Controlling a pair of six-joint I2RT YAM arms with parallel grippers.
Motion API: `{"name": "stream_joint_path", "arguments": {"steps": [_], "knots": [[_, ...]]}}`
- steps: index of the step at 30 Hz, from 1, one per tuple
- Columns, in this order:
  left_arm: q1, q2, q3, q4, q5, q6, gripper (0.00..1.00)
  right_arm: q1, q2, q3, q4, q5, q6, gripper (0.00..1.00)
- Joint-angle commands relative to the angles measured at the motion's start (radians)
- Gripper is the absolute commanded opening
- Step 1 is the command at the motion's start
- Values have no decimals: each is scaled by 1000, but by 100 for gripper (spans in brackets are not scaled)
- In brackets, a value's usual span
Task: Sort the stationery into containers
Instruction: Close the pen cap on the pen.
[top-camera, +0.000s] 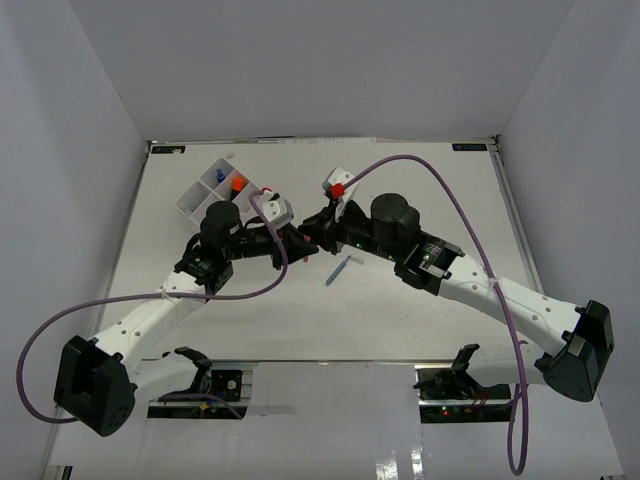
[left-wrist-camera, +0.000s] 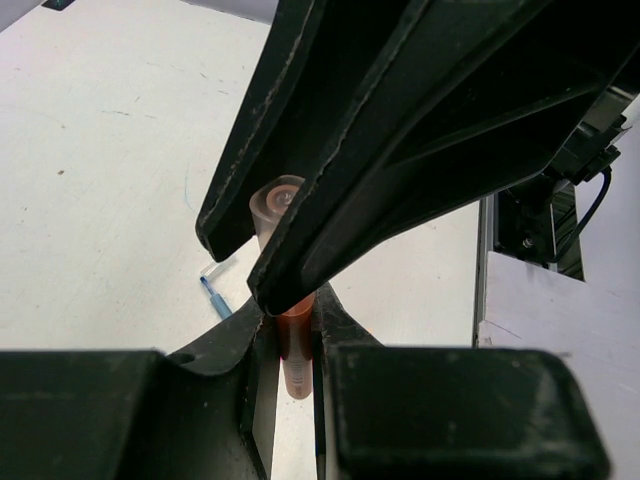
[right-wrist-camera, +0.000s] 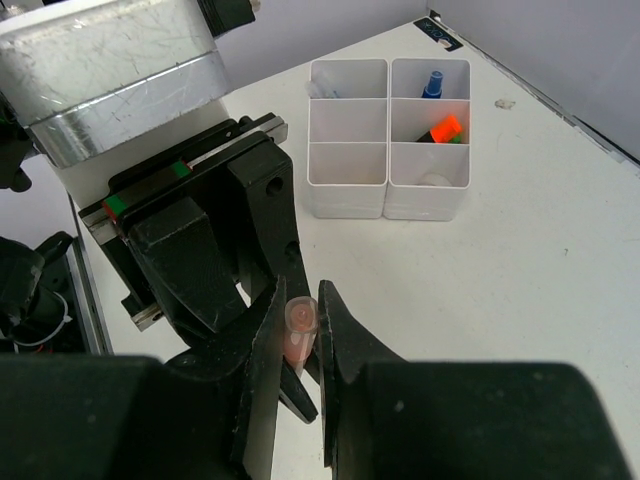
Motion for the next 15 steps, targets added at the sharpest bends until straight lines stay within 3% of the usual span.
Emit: {"name": "stream_joint_path", "arguments": {"steps": [1, 15], "knots": [[22, -116, 47, 214, 6, 14, 0, -5, 59, -76, -317, 18, -43, 8], [22, -134, 18, 192, 24, 16, 0, -5, 26, -42, -304, 1, -55, 8]]}}
